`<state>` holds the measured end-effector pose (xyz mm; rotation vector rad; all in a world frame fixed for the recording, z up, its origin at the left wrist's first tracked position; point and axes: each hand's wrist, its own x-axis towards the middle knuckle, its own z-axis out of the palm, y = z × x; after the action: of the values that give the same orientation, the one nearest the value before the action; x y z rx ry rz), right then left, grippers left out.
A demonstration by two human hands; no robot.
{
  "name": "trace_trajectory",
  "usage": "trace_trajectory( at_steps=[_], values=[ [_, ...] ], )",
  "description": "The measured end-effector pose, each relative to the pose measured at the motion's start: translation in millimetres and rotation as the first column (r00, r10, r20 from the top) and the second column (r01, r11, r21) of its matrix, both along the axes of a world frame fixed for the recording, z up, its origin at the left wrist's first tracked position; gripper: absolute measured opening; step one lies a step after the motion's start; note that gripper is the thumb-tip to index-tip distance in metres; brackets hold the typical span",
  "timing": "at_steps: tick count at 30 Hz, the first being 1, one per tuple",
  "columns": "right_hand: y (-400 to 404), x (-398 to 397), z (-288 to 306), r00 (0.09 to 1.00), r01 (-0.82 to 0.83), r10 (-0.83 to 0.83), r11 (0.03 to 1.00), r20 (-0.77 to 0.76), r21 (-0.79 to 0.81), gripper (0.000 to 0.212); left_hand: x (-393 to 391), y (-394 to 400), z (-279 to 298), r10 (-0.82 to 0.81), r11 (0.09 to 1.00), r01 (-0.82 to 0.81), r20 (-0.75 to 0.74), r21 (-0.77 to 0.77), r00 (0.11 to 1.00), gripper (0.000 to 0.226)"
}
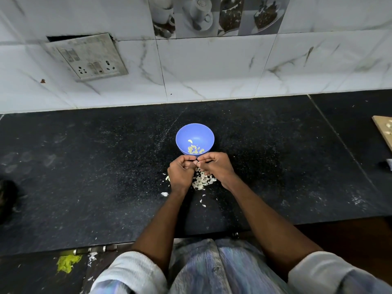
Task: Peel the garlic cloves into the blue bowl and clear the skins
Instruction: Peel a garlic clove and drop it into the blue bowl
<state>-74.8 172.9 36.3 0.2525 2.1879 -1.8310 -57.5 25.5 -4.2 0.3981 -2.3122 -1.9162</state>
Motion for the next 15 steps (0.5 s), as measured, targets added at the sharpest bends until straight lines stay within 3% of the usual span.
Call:
trace_trajectory(
  at_steps=[2,5,12,15],
  values=[
    [-1,-2,-3,0.999,0.017,-0.014,0.998,-0.047,0.063,0.006,1,0,2,-0.012,0.999,0.012,-0.010,-0.031,1.000,0.019],
    [-5,-5,-3,0.994,0.041,-0.029,0.994,-0.106,0.106,0.012,2,1,3,-0.009,0.999,0.008,-0.018,-0.051,1.000,0.023],
    [-17,-13,-4,0.997,0.067,-0.065,0.996,-0.043,0.049,0.019,-4,9,0,0.031,0.966,-0.044,-0.054,-0.253,0.998,0.025],
    [-7,-15,-3,0.995,0.086,-0.083,0.995,-0.055,0.054,0.021,-7,-2,-5,0.080,0.975,-0.088,-0.050,-0.204,0.996,0.022]
  ],
)
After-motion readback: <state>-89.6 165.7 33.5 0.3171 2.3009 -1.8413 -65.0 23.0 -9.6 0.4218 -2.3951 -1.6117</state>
